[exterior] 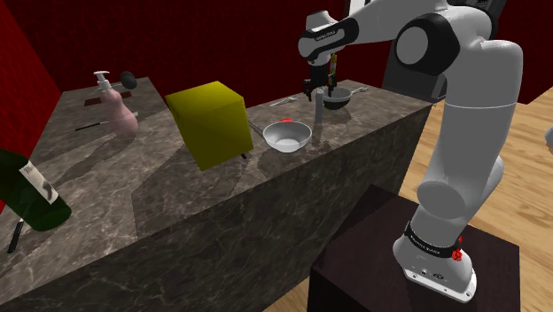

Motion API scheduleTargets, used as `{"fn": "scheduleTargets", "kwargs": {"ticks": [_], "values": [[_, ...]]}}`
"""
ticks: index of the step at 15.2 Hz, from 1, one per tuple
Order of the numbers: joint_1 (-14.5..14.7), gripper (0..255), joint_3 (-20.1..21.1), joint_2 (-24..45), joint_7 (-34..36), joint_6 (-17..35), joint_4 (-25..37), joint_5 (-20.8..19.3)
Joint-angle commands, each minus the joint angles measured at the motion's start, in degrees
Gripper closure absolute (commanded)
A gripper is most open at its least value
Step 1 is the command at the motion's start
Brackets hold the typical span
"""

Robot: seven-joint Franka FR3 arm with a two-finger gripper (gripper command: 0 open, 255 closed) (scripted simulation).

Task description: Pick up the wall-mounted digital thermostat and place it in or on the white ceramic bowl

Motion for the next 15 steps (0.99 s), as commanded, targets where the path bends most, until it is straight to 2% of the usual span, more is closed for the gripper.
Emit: {"fn": "scheduleTargets", "kwargs": {"ticks": [1, 2, 11, 15], "values": [[0.00, 0, 0.00, 0.00, 0.00, 0.00, 0.00, 0.00], [0.00, 255, 0.00, 0.00, 0.00, 0.00, 0.00, 0.00], [0.00, 255, 0.00, 0.00, 0.00, 0.01, -0.01, 0.00], [0.01, 255, -0.01, -0.25, -0.34, -2.95, 2.73, 0.06]]}}
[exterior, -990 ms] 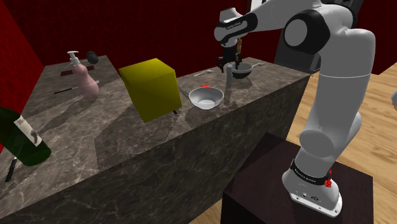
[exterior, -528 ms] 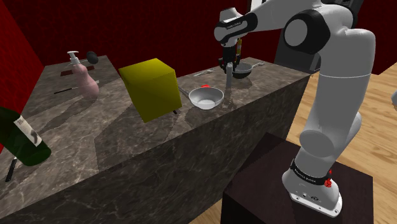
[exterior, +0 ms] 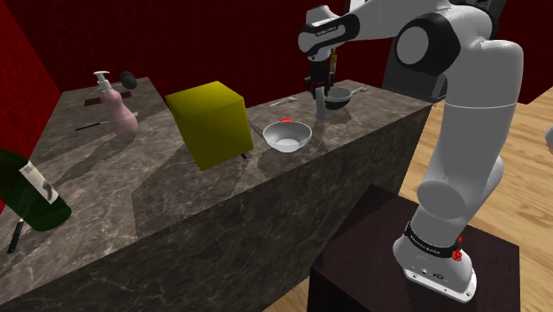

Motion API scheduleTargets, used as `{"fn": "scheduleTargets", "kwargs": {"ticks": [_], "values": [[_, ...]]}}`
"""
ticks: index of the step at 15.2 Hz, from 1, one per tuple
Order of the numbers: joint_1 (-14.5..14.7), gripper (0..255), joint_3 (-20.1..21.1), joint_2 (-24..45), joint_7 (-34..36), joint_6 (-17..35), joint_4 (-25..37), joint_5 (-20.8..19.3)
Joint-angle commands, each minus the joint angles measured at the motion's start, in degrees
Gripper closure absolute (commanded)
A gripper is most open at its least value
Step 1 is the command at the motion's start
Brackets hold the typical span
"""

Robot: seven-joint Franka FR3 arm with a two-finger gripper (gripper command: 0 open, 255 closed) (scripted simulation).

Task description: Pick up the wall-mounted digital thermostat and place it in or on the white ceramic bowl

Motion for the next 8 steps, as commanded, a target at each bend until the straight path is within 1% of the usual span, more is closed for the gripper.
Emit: {"fn": "scheduleTargets", "kwargs": {"ticks": [1, 8], "values": [[0.02, 255, 0.00, -0.14, -0.14, -1.37, 1.26, 0.02], [-0.02, 255, -0.02, 0.06, -0.80, -6.78, 6.90, 0.19]]}}
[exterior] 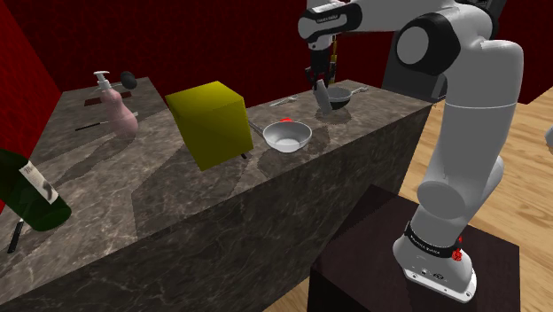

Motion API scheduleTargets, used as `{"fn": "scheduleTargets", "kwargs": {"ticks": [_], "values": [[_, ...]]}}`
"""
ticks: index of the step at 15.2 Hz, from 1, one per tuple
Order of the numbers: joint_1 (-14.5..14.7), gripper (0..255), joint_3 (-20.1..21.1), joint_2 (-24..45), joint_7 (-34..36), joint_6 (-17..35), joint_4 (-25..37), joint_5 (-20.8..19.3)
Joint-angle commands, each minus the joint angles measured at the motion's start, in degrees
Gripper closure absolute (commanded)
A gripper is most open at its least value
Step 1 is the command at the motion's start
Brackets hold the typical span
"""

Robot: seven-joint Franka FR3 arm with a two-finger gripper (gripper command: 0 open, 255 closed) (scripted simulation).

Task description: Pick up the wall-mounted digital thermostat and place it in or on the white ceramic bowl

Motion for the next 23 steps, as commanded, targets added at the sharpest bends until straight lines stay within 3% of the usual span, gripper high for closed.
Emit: {"fn": "scheduleTargets", "kwargs": {"ticks": [1, 15, 23], "values": [[0.01, 255, 0.01, 0.20, -0.14, -1.55, 1.78, 0.06], [-0.40, 255, -0.13, 3.43, -1.79, -13.54, 17.08, 0.68], [6.25, 255, 3.65, -6.09, 8.13, -14.14, 6.91, -1.46]]}}
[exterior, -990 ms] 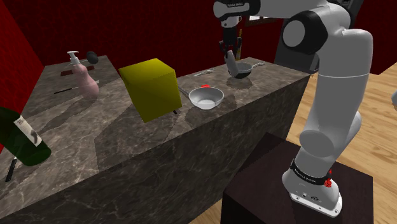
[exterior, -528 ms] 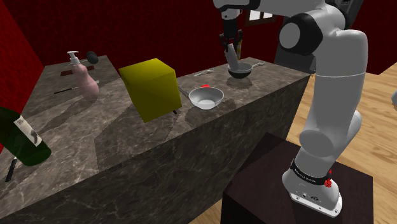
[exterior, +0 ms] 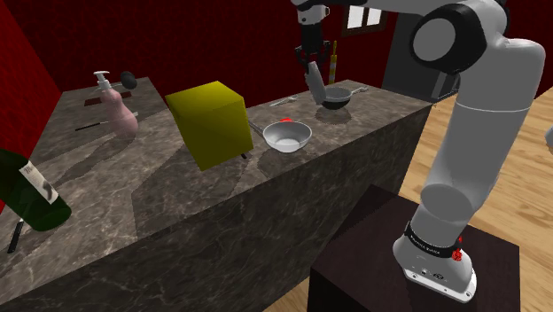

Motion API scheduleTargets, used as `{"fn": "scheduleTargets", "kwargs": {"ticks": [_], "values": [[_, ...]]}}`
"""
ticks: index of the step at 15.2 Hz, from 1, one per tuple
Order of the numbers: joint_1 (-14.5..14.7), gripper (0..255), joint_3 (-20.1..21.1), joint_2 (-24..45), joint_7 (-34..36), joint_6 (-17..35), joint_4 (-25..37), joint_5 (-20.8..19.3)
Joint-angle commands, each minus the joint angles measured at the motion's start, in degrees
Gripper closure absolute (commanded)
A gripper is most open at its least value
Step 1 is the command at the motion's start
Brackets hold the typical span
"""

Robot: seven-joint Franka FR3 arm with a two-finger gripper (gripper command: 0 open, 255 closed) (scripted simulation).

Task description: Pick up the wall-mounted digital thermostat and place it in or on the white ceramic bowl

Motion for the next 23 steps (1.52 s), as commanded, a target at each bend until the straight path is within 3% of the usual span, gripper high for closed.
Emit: {"fn": "scheduleTargets", "kwargs": {"ticks": [1, 8, 16, 23], "values": [[1.54, 255, 1.14, -1.28, 2.61, -0.97, -0.63, -0.29], [6.57, 255, 5.46, -5.56, 11.63, -3.56, -3.62, -0.71], [11.84, 255, 10.70, -6.67, 21.74, -7.41, -2.32, -0.44], [11.71, 255, 10.57, -8.89, 22.33, -1.35, -10.62, -0.18]]}}
